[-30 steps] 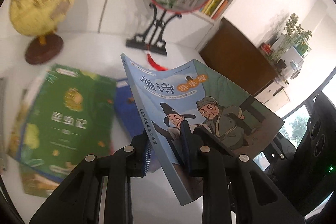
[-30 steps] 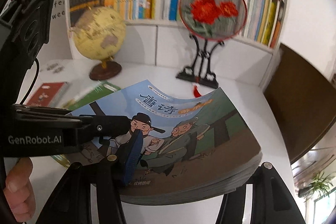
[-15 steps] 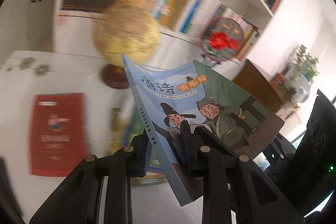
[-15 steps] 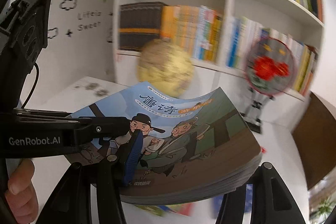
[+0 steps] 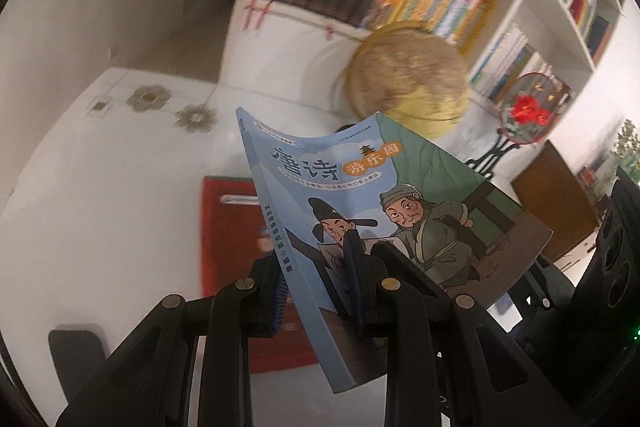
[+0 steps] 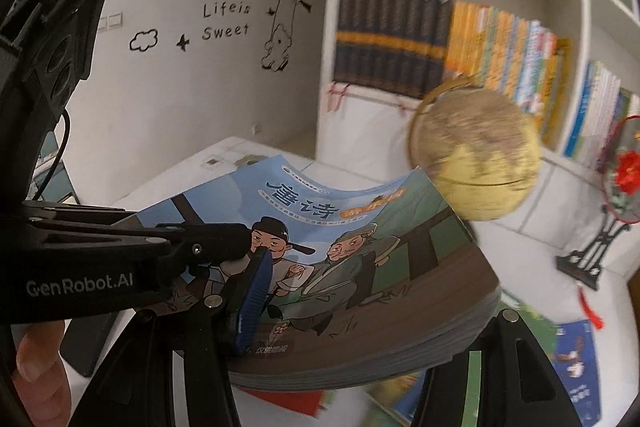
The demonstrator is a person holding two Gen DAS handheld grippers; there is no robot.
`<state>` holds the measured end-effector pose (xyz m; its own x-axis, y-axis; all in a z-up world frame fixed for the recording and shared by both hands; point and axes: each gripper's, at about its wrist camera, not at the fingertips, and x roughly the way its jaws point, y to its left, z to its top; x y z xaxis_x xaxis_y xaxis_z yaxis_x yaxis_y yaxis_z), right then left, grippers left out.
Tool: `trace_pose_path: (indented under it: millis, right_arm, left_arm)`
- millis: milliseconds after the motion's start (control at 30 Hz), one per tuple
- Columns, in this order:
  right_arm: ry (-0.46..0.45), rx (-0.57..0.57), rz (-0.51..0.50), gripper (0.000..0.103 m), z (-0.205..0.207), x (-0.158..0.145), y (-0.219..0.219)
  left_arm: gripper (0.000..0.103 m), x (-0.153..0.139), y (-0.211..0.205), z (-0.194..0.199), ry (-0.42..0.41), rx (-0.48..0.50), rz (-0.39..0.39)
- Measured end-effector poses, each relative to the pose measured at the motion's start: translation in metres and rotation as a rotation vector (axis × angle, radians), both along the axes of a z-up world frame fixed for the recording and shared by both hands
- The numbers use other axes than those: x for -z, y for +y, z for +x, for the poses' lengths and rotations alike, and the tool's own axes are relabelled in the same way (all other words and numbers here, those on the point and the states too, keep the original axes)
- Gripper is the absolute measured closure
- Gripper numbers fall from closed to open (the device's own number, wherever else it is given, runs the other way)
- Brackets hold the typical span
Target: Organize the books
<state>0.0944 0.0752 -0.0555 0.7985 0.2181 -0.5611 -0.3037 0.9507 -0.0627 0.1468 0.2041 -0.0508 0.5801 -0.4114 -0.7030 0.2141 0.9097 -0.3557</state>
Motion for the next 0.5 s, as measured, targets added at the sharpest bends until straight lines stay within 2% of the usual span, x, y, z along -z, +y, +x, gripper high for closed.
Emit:
trace_pose_path:
  millis: [300, 500]
  right_arm:
    - [0.087, 0.006, -0.021, 0.048, 0.041, 0.045, 0.028]
    - [0.144, 0.009, -0.043, 0.048, 0.048, 0.069, 0.034]
  left_arm:
    - [0.081, 0.045, 0.022, 0.02, 0.083, -0.02, -0.047]
    - [0.08, 0.077, 0.029, 0.022, 0.185, -0.021, -0.088]
